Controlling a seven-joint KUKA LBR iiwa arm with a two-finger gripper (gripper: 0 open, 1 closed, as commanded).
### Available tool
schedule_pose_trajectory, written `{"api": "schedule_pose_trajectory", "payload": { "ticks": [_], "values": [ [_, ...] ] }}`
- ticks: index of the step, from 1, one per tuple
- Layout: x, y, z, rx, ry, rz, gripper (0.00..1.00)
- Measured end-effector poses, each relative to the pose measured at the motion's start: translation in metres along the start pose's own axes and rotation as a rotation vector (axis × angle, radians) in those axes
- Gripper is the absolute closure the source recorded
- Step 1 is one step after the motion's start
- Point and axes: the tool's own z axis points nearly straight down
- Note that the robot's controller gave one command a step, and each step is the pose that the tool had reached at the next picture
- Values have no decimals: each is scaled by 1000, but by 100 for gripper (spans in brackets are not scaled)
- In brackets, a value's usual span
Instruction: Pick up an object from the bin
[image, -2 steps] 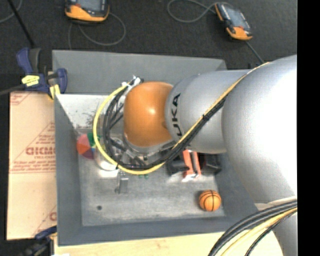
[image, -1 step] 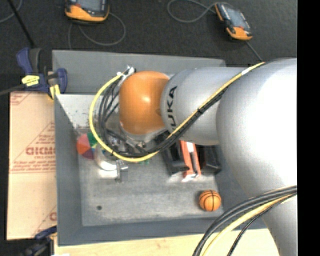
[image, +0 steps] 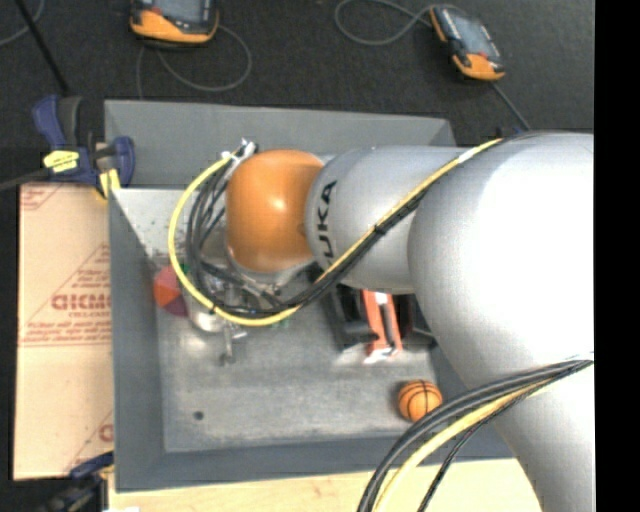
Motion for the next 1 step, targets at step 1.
{"api": "schedule_pose_trajectory", "payload": {
  "ticks": [1],
  "values": [
    [25, -13, 4, 5, 18, 32, 100]
  ]
}}
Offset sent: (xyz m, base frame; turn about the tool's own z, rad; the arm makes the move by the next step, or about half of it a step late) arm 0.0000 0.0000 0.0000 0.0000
